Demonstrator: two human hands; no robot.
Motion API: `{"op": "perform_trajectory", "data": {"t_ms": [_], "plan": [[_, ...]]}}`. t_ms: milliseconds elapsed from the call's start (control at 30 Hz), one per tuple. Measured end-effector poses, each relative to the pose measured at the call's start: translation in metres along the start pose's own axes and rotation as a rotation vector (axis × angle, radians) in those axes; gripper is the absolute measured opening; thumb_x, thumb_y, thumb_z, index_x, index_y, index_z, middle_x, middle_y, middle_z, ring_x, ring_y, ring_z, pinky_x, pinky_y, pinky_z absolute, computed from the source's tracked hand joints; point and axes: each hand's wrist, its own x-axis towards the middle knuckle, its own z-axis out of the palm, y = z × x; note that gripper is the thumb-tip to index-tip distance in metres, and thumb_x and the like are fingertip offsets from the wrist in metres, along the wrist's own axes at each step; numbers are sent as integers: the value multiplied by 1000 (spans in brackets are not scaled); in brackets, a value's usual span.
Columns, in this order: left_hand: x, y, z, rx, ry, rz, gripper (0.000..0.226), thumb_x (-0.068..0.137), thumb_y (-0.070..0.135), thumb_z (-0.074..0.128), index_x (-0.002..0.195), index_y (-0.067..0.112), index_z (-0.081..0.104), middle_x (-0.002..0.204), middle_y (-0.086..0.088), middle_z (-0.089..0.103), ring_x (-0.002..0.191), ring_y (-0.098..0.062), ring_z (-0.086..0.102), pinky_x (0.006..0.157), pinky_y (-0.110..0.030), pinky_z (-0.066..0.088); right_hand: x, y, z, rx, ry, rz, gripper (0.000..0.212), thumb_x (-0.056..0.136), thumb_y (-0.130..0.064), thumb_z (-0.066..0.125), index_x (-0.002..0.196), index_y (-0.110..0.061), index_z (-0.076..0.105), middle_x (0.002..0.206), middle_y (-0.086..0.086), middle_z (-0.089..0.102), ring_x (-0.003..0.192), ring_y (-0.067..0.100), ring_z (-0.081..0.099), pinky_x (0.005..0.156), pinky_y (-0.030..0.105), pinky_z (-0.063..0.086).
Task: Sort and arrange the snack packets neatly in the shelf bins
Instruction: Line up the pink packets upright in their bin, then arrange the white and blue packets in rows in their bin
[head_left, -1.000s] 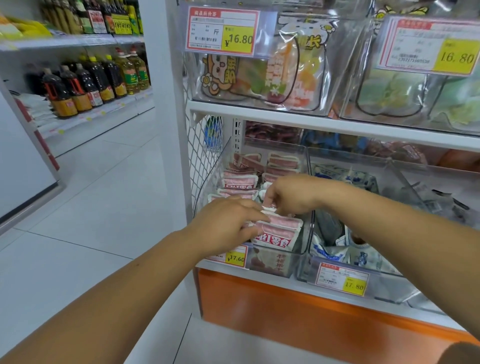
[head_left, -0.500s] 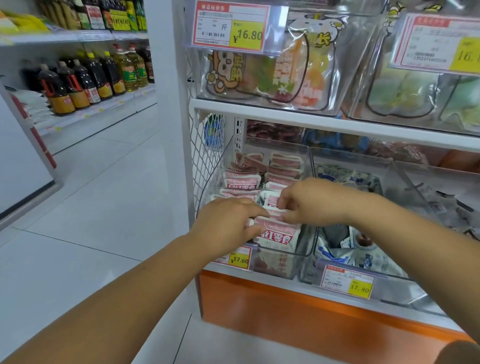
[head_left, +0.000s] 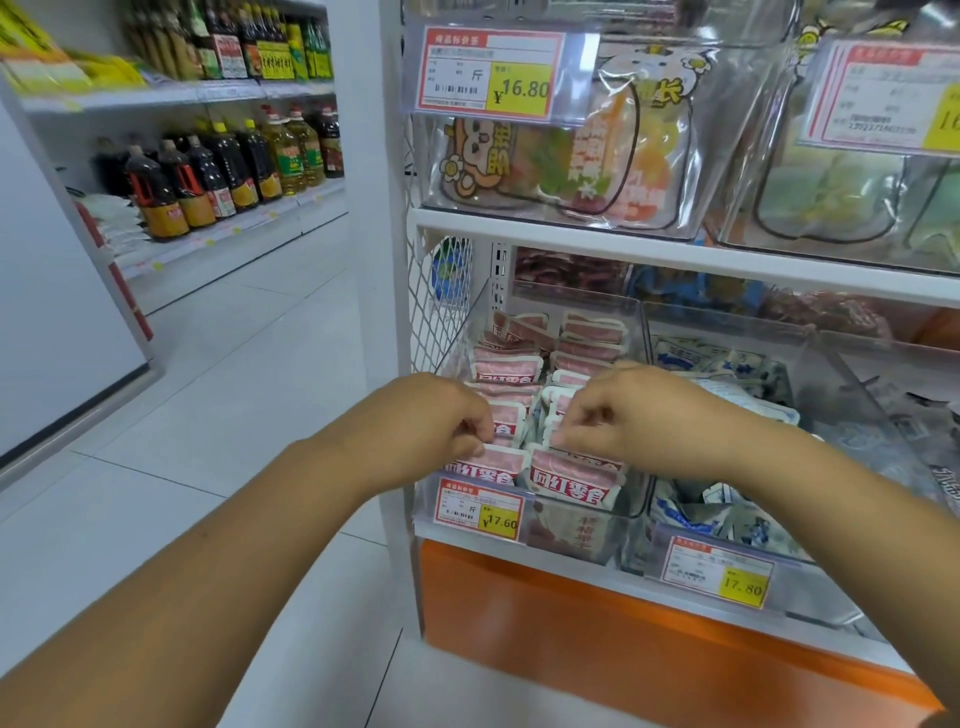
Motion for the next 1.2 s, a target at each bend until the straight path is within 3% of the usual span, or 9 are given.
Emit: {"op": "perform_trajectory", "data": {"t_ms": [200,300,433,600,700,800,967,1067,1200], "plan": [[6,-11,12,206,23,14,20,92,28,60,103,16,73,112,2,65,102,-15,57,90,-35,46,-2,2,20,-408,2,6,40,89,-45,56,62,-20,43,89,-2,51,98,19,48,75,28,30],[6,-7,12,193,32,10,17,91,26,62,99,17,73,107,3,65,98,-14,58,88,-34,47,-7,-1,20,-344,61,-15,21,90,-46,56,79,-28,58,99,-3,55,104,18,49,77,29,32],[5,3,9,148,-5,-10,18,87,22,64,104,26,71,102,8,62,95,-12,56,84,-32,49,-19,-5,28,-429,63,-20,34,93,-53,47,107,-26,64,107,-5,62,110,18,48,97,31,29],[11,26,0,128,-77,-35,30,84,26,69,114,30,65,111,9,60,100,-13,57,85,-32,49,-51,0,0,99,235,23,35,99,-34,49,133,-30,54,132,-17,49,128,5,37,102,16,24],[24,54,1,63,-13,42,34,87,42,66,118,31,63,116,6,58,104,-14,56,88,-31,48,-81,36,-24,193,412,179,32,100,-24,46,129,-33,57,128,-18,51,121,4,44,97,18,30],[42,87,15,-57,61,160,40,91,46,59,128,31,58,131,8,54,117,-11,51,99,-32,43,-103,87,-22,248,336,361,32,99,-23,49,127,-36,56,135,-10,54,117,6,52,94,20,37],[78,114,35,-111,158,175,48,95,43,54,141,31,46,148,10,35,131,-8,35,109,-24,31,-94,130,-1,196,109,326,54,92,-39,60,142,-36,40,147,-8,38,120,4,44,94,16,33],[93,112,41,-165,202,125,45,94,39,55,138,31,49,141,15,39,122,-2,39,96,-3,25,-66,132,1,76,57,231,77,84,-47,67,148,-38,25,151,-9,32,136,12,34,108,24,31],[98,110,41,-307,186,82,47,90,36,61,135,35,51,131,23,41,110,3,45,80,6,26,-46,121,-6,-92,137,214,49,92,-45,56,137,-33,44,135,-5,54,115,17,55,92,32,46]]}}
